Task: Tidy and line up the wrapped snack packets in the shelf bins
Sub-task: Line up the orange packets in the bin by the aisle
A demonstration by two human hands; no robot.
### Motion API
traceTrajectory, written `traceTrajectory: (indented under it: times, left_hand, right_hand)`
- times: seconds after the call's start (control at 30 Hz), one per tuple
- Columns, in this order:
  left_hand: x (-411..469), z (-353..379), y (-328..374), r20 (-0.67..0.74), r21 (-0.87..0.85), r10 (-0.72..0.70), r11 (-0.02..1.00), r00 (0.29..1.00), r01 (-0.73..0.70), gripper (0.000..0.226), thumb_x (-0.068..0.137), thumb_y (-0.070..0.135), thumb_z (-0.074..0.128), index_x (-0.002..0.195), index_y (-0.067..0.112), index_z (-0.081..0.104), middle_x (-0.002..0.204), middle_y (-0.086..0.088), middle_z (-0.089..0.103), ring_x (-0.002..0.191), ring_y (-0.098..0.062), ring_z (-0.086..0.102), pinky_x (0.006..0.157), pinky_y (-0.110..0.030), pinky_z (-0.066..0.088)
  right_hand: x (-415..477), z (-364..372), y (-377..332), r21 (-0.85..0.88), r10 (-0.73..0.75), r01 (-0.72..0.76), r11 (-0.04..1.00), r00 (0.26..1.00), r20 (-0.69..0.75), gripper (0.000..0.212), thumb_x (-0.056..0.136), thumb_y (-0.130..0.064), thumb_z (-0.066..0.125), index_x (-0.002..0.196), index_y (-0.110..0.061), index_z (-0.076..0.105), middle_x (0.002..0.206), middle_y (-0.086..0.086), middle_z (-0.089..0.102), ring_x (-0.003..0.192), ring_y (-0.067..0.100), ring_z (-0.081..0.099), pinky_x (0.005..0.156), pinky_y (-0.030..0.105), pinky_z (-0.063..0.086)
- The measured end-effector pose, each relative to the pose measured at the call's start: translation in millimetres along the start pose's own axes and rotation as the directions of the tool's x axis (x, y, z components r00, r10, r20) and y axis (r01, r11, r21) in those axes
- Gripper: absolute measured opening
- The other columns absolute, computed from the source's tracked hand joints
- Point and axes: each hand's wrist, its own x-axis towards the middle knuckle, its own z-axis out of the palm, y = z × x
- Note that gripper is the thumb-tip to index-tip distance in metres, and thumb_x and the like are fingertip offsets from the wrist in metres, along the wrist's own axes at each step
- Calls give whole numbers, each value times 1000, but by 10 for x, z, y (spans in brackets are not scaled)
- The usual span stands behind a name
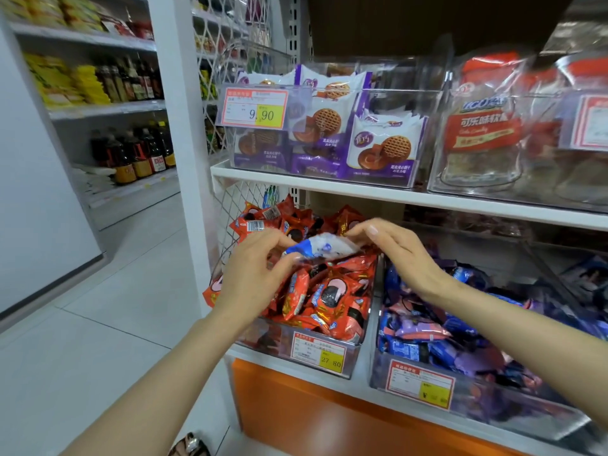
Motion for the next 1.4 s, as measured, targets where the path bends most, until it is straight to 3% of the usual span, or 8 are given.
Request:
traceTrajectory:
  times: [0.2,0.5,0.67,0.77,0.9,1.03,1.23,1.4]
  left_hand:
    - [6,-155,-94,-208,-173,-326,940,922,294,11,85,17,66,79,23,60,76,8,64,72,-13,61,65,-32,50]
    - [-28,-307,-213,-352,25,-408,896,843,444,11,87,23,63,78,21,57,74,2,63,75,-20,61,62,-30,42]
    - [-40,-365,-279,-375,67,-407,885,833,462,11,87,26,62,80,20,58,79,-1,67,76,-23,62,62,-34,46]
    - [-45,-395,-298,-372,68,-424,875,826,480,11,88,26,61,80,18,59,78,-3,68,75,-25,63,61,-33,44]
    - [-47,-415,-253,-373,84,-439,861,817,501,9,87,23,61,81,16,61,79,-1,66,77,-24,60,61,-31,40]
    - [-40,-429,-217,-369,94,-472,838,801,537,10,87,24,62,80,17,60,77,3,60,78,-23,56,61,-30,36]
    - [-56,-445,-201,-352,99,-468,843,811,529,11,87,25,62,80,18,58,79,2,61,76,-19,56,52,-27,32]
    - [-36,-436,-202,-344,92,-470,845,813,527,10,87,24,62,80,19,57,78,3,60,81,-20,57,56,-28,32]
  right_hand:
    - [523,210,260,-527,89,15,850,981,173,48,90,-32,61,135,-23,46,136,-2,52,123,15,48,99,23,36]
    - [1038,596,276,-460,349,-249,852,926,146,52,85,-34,67,131,-17,51,131,7,55,118,24,53,99,33,42]
    - [928,124,305,-554,323,-354,754,933,-156,53,90,-35,60,135,-11,46,139,12,48,130,29,42,107,32,31]
    - [838,-114,381,-778,150,-164,606,985,-90,37,91,-19,56,127,-16,56,138,5,51,132,21,39,103,22,22]
    - [769,-47,199,-676,266,-140,724,960,86,29,89,-12,51,111,-24,66,112,-10,59,107,9,51,88,18,34]
    - [850,278,115,-444,191,-59,894,947,259,30,94,-5,48,121,-10,58,128,7,56,119,19,50,105,27,36]
    - [1060,599,198,-587,211,223,778,787,579,41,96,-7,46,136,-13,48,145,6,42,134,19,36,111,22,20]
    - [1057,434,318,-756,275,309,578,798,536,37,100,-28,41,135,-21,49,139,7,44,131,23,39,112,35,24]
